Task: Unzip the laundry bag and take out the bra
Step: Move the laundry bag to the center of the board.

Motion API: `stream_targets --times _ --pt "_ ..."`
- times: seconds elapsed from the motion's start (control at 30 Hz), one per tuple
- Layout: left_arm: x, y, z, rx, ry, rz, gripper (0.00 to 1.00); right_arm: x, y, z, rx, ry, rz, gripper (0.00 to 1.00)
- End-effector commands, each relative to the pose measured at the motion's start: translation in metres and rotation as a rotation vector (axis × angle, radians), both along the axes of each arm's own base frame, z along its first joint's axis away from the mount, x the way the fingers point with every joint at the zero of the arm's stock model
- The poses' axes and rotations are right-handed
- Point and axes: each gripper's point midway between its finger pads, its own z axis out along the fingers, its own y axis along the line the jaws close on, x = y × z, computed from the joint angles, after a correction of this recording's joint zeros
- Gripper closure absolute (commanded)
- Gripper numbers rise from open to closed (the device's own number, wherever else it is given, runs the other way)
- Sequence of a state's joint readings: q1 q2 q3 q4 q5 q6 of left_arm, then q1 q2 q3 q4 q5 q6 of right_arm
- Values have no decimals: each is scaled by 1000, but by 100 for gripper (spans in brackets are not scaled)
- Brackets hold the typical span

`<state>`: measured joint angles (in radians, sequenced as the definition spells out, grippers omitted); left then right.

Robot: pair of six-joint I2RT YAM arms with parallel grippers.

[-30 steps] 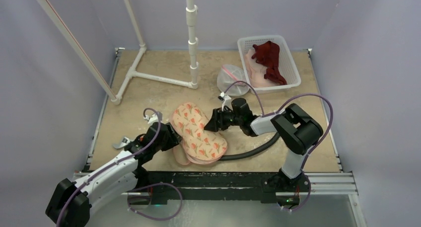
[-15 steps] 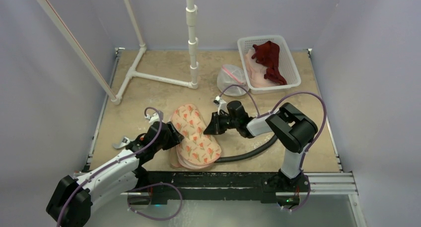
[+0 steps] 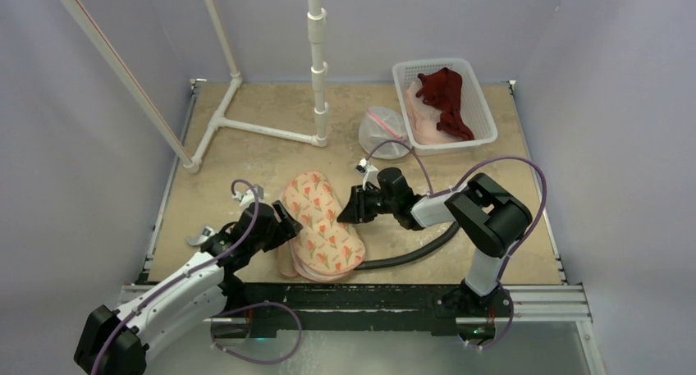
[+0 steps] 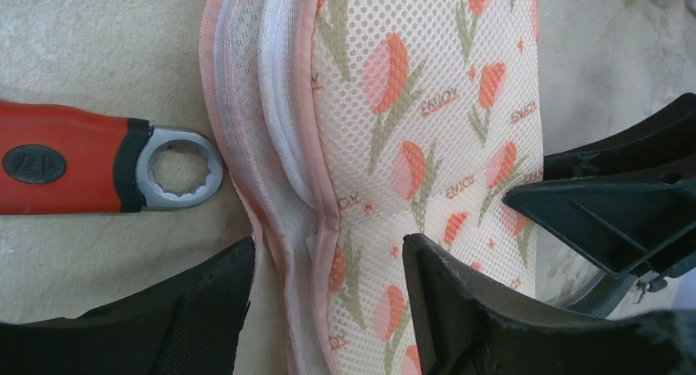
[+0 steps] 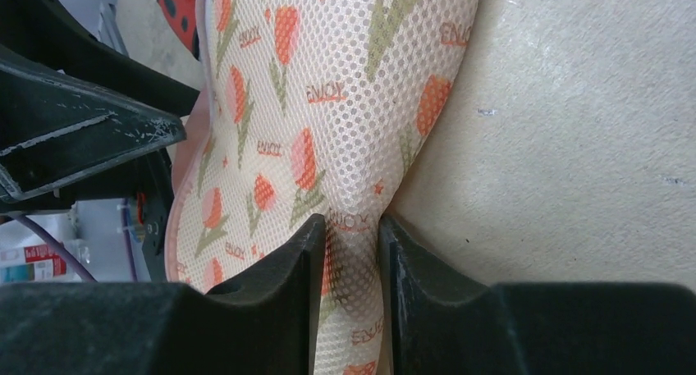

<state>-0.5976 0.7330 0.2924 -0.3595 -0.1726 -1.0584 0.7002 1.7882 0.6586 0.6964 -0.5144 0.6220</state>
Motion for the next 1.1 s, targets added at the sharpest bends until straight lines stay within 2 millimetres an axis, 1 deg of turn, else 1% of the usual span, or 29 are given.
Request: stream_targets --times 0.0,0.13,0.3,0.33,0.37,0.47,0.53,0.63,0.67,0.77,0.8,0.87,0.9,0.97,1.07 --pt "1 -11 -5 -69 9 -2 37 1 2 13 31 -38 1 66" --pt "1 -23 -19 -101 45 -33 44 -4 3 16 45 -30 16 63" --pt "0 -21 -31 -74 72 -33 44 -11 3 16 42 -27 29 58" --pt "1 -22 -31 -76 69 -36 48 -12 4 16 43 -27 33 58" --pt "1 -23 -32 -78 66 -40 54 -14 5 16 43 -27 38 58" --pt "4 -24 -28 -81 47 -45 79 -16 7 19 47 -29 42 57" --pt "6 -24 -22 -80 32 -49 88 -16 6 25 51 -38 40 56" --pt "11 -23 -10 -70 0 -51 100 -13 5 41 51 -67 35 51" --pt "14 -24 -2 -68 -15 -50 100 -13 4 46 49 -74 35 48" --pt "21 -22 23 -53 -66 -48 100 -6 -2 74 31 -128 -2 35" --pt "22 -18 29 -33 -75 -42 100 0 -6 85 17 -159 -31 31" --pt "30 -10 49 7 -117 -15 100 8 -14 109 4 -215 -77 21" --pt "34 -5 57 33 -135 3 100 12 -19 121 1 -240 -101 18" --pt "42 4 69 86 -159 39 100 17 -29 141 -5 -287 -141 16" --pt "56 13 83 135 -187 102 100 20 -41 161 -4 -344 -188 16"
